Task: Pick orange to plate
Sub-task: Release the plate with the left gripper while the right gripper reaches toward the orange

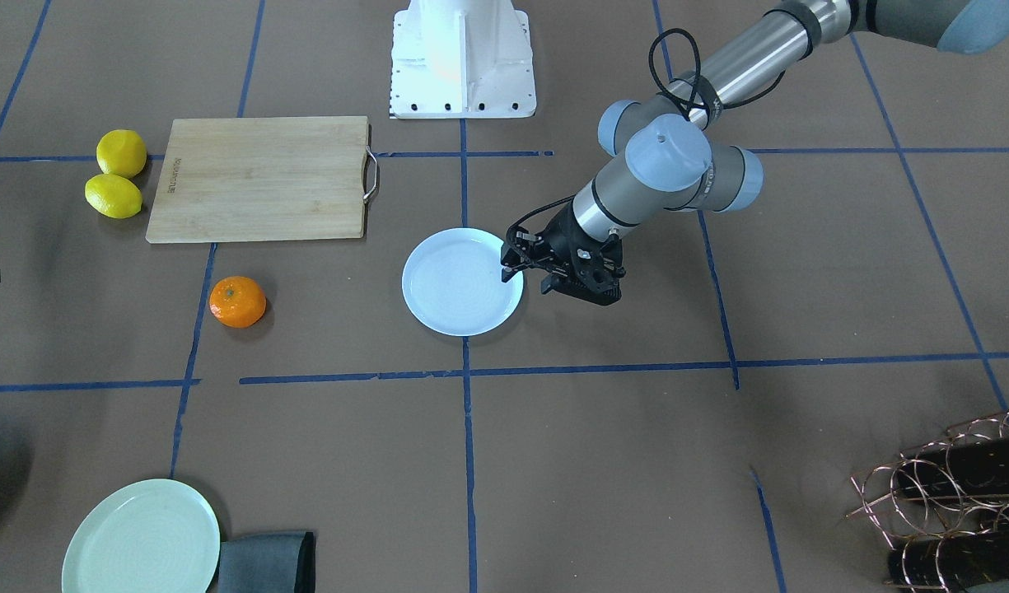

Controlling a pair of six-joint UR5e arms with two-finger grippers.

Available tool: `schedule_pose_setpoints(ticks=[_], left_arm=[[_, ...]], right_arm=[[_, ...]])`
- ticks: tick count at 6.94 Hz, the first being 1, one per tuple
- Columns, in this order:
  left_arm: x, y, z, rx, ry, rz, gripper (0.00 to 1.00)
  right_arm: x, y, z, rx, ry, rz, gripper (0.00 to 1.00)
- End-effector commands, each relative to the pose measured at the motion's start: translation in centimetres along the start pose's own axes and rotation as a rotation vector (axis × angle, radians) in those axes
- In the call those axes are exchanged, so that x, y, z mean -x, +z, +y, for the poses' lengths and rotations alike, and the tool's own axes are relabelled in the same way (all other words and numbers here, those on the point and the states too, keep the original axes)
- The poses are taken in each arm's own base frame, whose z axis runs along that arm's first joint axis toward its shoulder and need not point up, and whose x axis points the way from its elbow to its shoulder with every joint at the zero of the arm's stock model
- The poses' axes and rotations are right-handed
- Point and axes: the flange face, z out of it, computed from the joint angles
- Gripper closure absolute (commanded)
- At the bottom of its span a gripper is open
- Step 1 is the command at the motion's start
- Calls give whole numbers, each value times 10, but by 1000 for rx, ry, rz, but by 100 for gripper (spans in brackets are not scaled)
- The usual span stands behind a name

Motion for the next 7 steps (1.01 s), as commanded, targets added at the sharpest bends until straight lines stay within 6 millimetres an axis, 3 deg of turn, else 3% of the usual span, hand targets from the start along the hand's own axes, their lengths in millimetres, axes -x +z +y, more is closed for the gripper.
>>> schedule_pose_setpoints(ticks=[1,3,5,7], left_arm=[[12,-31,-3,-34,1,14,29],[19,-34,-5,-38,-6,5,29],[22,-33,-4,-37,-9,2,28],[24,-33,-4,-38,-10,-1,28]], right_arm=[[87,38,-15,-12,103,-69,0],[176,61,-12,-88,211,-36,0],[218,106,2,-136,244,65,0],[244,119,-1,-133,233,68,0]])
